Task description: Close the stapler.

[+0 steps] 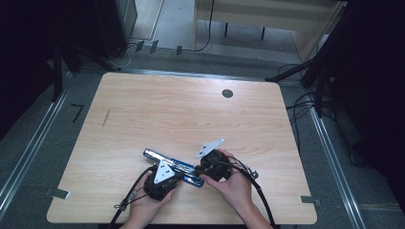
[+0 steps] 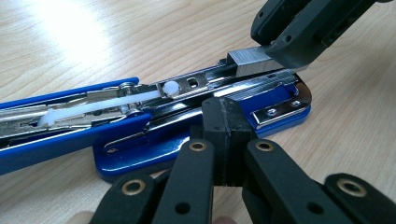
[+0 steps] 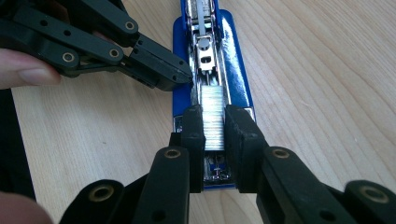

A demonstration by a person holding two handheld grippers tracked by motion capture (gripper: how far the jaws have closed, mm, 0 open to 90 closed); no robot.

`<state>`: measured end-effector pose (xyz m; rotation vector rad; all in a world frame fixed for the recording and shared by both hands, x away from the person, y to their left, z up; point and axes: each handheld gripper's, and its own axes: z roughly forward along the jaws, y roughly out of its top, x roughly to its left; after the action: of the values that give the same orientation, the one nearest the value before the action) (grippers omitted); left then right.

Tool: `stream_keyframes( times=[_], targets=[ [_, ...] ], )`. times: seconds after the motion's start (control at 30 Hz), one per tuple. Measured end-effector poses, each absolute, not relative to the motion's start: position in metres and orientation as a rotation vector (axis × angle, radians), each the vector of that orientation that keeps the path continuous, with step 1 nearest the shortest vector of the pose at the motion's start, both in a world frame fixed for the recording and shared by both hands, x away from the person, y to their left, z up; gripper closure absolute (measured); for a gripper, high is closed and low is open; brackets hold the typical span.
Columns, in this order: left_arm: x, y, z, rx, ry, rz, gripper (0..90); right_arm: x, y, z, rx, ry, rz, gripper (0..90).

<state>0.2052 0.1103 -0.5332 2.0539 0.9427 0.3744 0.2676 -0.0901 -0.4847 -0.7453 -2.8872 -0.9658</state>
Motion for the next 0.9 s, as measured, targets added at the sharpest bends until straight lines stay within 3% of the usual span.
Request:
stream_keyframes(
  times=[0.9],
  targets=[
    [0.2054, 0.1105, -0.5332, 2.052, 0.944, 0.371, 90.0, 0.2642, -0.0889, -0.4818, -0.709, -2.916, -1.021, 79.4]
  ],
)
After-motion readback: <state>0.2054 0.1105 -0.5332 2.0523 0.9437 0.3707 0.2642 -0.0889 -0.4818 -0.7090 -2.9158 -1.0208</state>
